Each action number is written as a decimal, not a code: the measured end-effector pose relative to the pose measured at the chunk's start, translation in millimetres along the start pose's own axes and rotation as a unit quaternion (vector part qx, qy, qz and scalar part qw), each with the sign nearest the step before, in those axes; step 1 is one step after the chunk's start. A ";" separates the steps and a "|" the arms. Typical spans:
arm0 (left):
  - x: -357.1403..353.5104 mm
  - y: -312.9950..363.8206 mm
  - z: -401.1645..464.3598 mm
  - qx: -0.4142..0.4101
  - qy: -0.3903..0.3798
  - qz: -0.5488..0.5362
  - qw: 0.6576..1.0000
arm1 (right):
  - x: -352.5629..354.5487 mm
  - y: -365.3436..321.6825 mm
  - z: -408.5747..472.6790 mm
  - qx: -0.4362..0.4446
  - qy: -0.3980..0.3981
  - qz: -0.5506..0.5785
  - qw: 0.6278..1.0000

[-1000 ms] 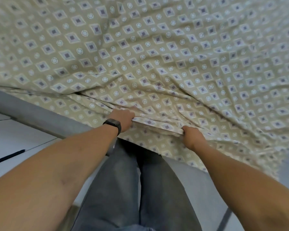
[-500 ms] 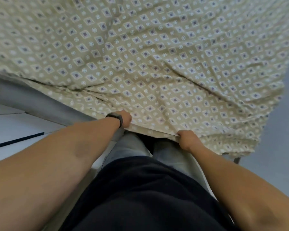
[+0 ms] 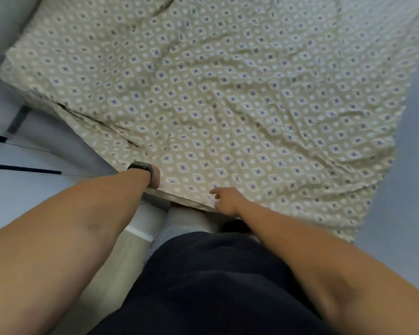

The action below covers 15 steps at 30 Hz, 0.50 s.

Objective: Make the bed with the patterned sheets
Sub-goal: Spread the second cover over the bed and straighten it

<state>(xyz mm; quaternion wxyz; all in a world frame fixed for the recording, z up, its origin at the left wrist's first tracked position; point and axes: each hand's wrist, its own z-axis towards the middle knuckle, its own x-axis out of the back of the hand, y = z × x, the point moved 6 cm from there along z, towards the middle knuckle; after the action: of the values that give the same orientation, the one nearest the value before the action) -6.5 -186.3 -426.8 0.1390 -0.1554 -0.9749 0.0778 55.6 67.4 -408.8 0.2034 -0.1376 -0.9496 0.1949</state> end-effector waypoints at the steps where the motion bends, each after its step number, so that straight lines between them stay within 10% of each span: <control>1: 9.0 13.5 -8.4 -0.010 0.015 -0.013 1.000 | 9.4 2.2 -2.9 0.005 0.007 0.002 1.000; 6: 43.6 139.7 -42.5 -0.114 0.127 -0.111 0.979 | 38.2 67.1 -49.9 -0.027 0.056 0.022 0.998; 15: 76.8 287.2 -71.2 -0.206 0.103 -0.056 0.971 | 61.1 194.5 -128.6 -0.118 0.163 0.157 0.967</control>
<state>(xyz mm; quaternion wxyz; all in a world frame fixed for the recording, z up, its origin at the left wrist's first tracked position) 25.2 116.2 -396.2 0.2078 -0.1332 -0.9575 -0.1491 93.8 301.0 -363.2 0.3051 -0.3380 -0.8861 0.0862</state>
